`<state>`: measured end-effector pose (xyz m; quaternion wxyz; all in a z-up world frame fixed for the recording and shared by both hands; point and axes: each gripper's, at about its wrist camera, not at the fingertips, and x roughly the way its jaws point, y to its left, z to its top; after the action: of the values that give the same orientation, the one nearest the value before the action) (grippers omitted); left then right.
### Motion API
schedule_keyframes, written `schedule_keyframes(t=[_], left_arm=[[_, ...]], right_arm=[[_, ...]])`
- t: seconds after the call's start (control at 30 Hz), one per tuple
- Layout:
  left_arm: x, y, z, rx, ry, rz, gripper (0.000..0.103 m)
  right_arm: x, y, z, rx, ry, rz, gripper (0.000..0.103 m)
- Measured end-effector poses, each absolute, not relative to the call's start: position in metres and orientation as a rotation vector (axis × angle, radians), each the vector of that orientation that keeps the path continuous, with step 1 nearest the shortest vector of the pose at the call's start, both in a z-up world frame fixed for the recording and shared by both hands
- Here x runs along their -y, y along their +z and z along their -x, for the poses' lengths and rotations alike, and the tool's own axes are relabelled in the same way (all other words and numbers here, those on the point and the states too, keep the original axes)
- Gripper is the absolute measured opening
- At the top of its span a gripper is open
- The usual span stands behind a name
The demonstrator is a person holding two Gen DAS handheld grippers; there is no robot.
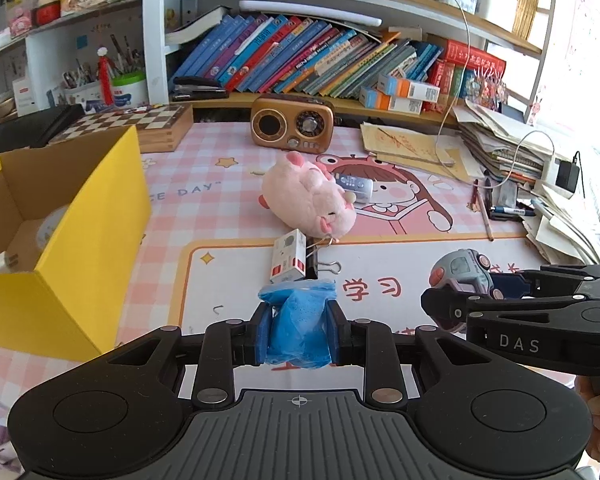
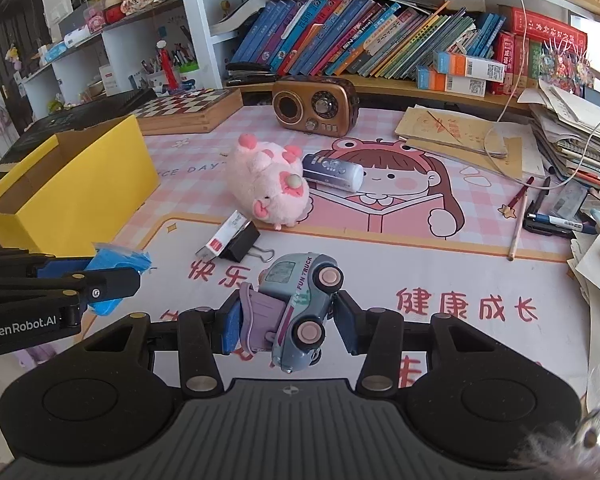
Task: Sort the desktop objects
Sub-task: 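Lift the car and packet and carry both toward the yellow box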
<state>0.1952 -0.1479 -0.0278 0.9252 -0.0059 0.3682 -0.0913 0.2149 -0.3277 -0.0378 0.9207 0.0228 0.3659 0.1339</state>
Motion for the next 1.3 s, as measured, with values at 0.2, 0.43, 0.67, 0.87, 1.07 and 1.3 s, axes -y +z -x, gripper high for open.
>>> schedule_keyframes(t=[0.2, 0.43, 0.67, 0.87, 1.07, 1.3], left_arm=[[0.137, -0.024, -0.178, -0.734, -0.201, 0.025, 0.027], [0.120, -0.023, -0.159, -0.733, -0.231, 0.033, 0.026], [0.099, -0.021, -0.145, -0.723, -0.264, 0.028, 0.026], [0.078, -0.023, -0.130, -0.725, -0.293, 0.026, 0.026], [0.051, -0.025, -0.111, -0.738, -0.315, 0.034, 0.026], [0.025, -0.021, -0.090, -0.734, -0.347, 0.015, 0.026]], right_arm=[[0.317, -0.030, -0.200, -0.732, 0.273, -0.038, 0.044], [0.305, -0.023, -0.185, -0.725, 0.230, -0.044, 0.044], [0.283, -0.021, -0.168, -0.733, 0.204, -0.056, 0.045], [0.259, -0.023, -0.150, -0.746, 0.179, -0.063, 0.044], [0.230, -0.022, -0.125, -0.753, 0.159, -0.060, 0.044], [0.200, -0.022, -0.095, -0.751, 0.132, -0.074, 0.044]])
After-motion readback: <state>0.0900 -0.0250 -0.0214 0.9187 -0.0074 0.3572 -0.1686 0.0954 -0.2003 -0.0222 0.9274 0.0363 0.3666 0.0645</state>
